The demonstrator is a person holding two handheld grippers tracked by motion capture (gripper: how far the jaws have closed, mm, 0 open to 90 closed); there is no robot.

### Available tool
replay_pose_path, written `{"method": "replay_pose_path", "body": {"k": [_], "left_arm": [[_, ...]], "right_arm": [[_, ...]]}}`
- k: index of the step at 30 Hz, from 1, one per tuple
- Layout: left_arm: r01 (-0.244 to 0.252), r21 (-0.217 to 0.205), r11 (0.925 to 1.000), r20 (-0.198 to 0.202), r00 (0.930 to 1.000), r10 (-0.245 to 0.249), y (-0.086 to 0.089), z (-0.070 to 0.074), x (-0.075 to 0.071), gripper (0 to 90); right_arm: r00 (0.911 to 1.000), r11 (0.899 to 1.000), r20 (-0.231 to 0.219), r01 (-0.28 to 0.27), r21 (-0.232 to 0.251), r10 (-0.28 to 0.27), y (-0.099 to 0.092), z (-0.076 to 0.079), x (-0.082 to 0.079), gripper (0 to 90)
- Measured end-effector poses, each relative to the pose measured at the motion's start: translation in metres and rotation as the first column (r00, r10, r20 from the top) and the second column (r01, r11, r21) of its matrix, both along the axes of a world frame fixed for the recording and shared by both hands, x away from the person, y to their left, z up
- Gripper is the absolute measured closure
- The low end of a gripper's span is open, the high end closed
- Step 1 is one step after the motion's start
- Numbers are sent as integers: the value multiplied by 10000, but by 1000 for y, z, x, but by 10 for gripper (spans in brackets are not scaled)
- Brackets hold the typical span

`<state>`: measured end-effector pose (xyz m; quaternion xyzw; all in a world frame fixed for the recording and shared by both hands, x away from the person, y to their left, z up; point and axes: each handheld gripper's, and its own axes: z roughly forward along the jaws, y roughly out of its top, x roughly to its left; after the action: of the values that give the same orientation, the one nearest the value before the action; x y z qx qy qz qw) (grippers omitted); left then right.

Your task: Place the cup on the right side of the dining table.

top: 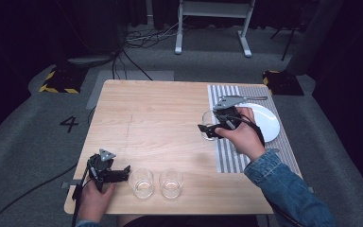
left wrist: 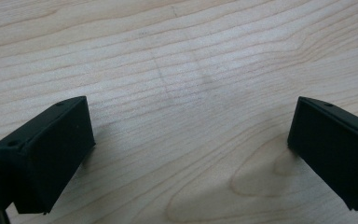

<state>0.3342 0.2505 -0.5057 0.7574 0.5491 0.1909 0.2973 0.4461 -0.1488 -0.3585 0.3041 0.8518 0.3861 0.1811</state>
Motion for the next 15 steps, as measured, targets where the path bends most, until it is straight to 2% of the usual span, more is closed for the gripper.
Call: {"method": "replay_pose_path", "body": {"k": [7, 15], "left_arm": [[-3, 5, 10000, 2, 10000, 3, 0, 0, 0, 5], [-4, 3, 10000, 1, 10000, 4, 0, 0, 0, 5]], "right_arm": [[9983, 9982, -22, 588, -122, -589, -10, 8, 19, 175], [9926, 9927, -74, 1209, 2, -1209, -21, 15, 43, 175]]}}
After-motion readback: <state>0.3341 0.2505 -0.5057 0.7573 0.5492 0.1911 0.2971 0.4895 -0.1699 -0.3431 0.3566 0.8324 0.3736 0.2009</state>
